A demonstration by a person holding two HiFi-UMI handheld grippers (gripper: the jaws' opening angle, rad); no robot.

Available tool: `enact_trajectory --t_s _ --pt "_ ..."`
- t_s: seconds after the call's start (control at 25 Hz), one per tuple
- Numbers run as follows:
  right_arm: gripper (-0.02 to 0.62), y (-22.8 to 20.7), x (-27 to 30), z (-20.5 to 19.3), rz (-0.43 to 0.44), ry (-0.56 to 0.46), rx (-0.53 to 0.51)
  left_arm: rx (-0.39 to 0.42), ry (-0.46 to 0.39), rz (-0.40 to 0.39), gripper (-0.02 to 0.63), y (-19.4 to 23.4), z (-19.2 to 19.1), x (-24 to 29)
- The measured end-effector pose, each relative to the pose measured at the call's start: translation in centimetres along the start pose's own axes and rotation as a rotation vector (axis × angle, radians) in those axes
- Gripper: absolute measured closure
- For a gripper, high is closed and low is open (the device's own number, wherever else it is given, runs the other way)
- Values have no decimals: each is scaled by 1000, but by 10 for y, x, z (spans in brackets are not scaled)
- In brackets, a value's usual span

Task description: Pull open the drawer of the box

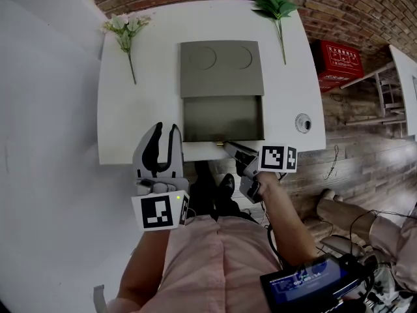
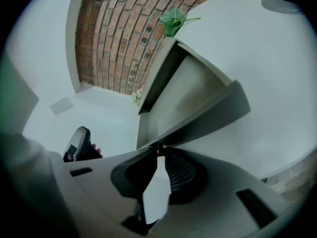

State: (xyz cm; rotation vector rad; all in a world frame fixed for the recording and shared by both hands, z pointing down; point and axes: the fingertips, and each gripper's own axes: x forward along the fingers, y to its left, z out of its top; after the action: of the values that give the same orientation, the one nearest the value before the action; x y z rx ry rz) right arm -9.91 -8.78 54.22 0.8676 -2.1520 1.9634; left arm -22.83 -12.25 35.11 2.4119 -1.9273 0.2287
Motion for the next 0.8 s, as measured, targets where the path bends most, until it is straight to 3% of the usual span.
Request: enact_trajectory --t_s 0.8 --pt "543 -4 -10 -21 7 18 5 5 -2 0 497 -14 2 -12"
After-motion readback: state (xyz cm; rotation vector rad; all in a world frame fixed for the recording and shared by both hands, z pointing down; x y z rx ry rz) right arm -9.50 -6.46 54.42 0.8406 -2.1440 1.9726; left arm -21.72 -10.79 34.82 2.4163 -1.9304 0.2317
